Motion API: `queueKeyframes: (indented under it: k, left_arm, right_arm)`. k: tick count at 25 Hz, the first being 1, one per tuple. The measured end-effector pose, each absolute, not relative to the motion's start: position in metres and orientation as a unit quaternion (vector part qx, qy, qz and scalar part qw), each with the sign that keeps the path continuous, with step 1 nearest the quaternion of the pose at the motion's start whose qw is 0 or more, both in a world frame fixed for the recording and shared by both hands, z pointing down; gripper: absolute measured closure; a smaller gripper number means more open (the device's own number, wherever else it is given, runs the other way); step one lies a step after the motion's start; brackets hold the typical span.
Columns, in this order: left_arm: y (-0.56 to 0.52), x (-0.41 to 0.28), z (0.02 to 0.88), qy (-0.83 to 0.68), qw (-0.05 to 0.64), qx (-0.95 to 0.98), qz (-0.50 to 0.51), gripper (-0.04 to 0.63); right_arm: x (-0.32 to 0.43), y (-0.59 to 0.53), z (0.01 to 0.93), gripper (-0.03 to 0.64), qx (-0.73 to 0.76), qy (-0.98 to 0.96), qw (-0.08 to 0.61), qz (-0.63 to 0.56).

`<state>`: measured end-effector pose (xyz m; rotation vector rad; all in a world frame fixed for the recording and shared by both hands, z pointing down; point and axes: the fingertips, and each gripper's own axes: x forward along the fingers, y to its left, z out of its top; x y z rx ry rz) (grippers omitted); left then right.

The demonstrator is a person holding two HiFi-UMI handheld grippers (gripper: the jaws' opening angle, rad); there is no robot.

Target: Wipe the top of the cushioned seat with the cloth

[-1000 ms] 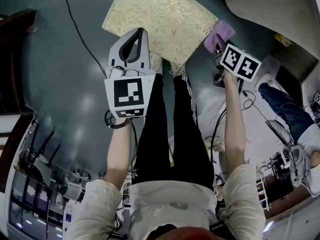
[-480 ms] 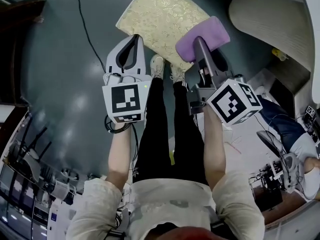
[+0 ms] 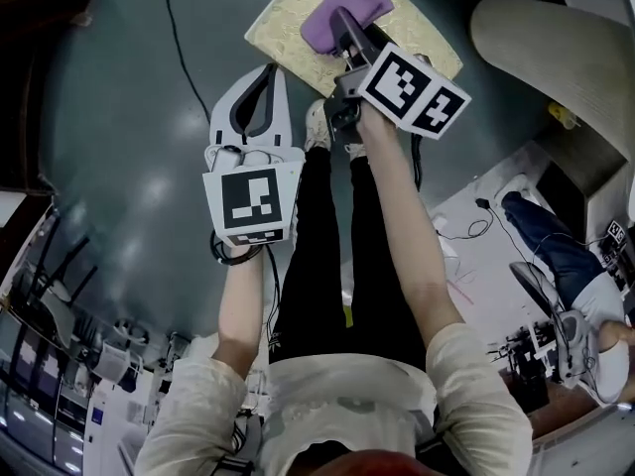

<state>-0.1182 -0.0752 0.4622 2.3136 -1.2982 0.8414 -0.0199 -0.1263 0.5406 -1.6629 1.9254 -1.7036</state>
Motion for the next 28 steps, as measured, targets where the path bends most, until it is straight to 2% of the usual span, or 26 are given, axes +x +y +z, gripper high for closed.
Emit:
queueKeyframes:
  k: [3, 8, 11, 20, 28]
  left_arm:
    - [-0.076, -0.127, 0.468, -0.467, 0.180, 0.813, 0.300, 0.603]
    - [-0.078, -0.143, 0.469, -0.478, 0.185, 0.805, 0.299, 0.603]
    - [-0.076, -0.148, 0.471, -0.483, 0.191, 0.800, 0.301, 0.603]
    - [-0.076, -0.141, 0.477, -0.479, 0.191, 0.802, 0.303, 0.603]
    - [-0.077, -0.117, 0.472, -0.458, 0.181, 0.817, 0.299, 0.603]
  right_arm:
    - [-0.039, -0.154, 0.581, 0.528, -0.534, 0.607, 0.030, -0.588]
    - [-0.073, -0.178, 0.607, 0.528, -0.506, 0.570, 0.055, -0.645]
    - [-0.080, -0.180, 0.622, 0.528, -0.512, 0.559, 0.036, -0.651]
    - [-0.063, -0.169, 0.627, 0.528, -0.525, 0.565, 0.008, -0.636]
    - [-0.018, -0.120, 0.625, 0.528, -0.548, 0.558, -0.014, -0.623]
